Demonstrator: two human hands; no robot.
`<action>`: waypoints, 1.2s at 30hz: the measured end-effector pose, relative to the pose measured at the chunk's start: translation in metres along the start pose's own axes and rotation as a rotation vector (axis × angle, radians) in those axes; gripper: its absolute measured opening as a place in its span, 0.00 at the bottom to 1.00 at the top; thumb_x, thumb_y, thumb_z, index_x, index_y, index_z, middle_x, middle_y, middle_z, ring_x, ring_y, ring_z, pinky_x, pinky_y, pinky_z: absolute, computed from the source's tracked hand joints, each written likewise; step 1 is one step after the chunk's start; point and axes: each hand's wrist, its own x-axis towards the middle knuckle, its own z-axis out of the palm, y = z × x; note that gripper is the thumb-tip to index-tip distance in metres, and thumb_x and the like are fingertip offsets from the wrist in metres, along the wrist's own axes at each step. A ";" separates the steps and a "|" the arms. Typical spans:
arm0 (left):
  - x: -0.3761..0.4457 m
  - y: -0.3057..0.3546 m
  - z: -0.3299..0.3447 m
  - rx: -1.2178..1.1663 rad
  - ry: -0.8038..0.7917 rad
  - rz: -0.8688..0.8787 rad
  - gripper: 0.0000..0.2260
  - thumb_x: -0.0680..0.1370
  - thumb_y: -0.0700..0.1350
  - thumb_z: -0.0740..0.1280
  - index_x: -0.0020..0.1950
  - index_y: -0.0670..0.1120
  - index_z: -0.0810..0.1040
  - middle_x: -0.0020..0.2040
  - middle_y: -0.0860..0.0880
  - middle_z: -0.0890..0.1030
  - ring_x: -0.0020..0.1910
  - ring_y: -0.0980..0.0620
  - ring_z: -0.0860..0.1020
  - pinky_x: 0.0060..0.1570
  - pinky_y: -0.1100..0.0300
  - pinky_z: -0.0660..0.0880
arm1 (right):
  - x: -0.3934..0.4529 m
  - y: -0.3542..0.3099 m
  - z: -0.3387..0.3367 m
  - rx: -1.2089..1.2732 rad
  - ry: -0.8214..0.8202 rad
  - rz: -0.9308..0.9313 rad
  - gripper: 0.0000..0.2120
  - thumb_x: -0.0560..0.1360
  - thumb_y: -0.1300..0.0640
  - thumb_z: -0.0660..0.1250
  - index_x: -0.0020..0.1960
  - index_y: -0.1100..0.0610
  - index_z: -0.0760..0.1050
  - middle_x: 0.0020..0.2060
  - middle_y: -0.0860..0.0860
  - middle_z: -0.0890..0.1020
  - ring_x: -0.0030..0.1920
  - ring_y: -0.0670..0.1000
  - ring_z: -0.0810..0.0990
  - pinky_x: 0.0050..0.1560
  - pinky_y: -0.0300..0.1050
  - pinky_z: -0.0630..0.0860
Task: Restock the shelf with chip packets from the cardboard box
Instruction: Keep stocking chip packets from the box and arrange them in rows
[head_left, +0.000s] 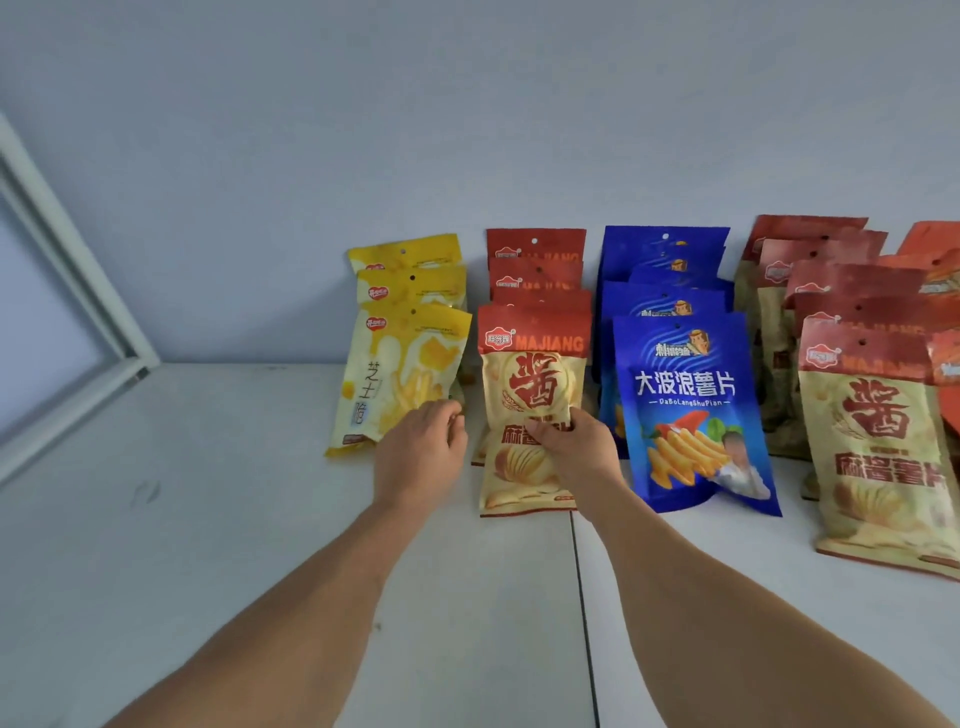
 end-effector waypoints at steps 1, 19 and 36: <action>-0.005 -0.001 0.000 0.004 0.004 0.025 0.03 0.76 0.41 0.73 0.48 0.44 0.83 0.38 0.49 0.84 0.34 0.47 0.81 0.25 0.56 0.74 | 0.000 0.000 0.003 -0.023 0.022 -0.006 0.06 0.76 0.49 0.73 0.49 0.50 0.78 0.42 0.46 0.85 0.42 0.48 0.84 0.43 0.48 0.84; -0.020 -0.012 0.000 -0.041 -0.278 0.049 0.10 0.83 0.48 0.60 0.59 0.48 0.79 0.53 0.51 0.83 0.50 0.48 0.80 0.42 0.55 0.73 | 0.016 -0.004 0.033 -0.168 0.264 -0.033 0.27 0.73 0.43 0.74 0.66 0.52 0.69 0.52 0.47 0.81 0.52 0.51 0.82 0.51 0.53 0.81; -0.231 0.008 -0.190 0.489 -0.384 -0.030 0.13 0.85 0.47 0.54 0.61 0.47 0.76 0.55 0.48 0.80 0.52 0.46 0.78 0.42 0.54 0.69 | -0.244 0.024 0.013 -1.192 -0.265 -0.792 0.17 0.85 0.50 0.52 0.65 0.53 0.76 0.62 0.50 0.78 0.64 0.55 0.73 0.64 0.50 0.66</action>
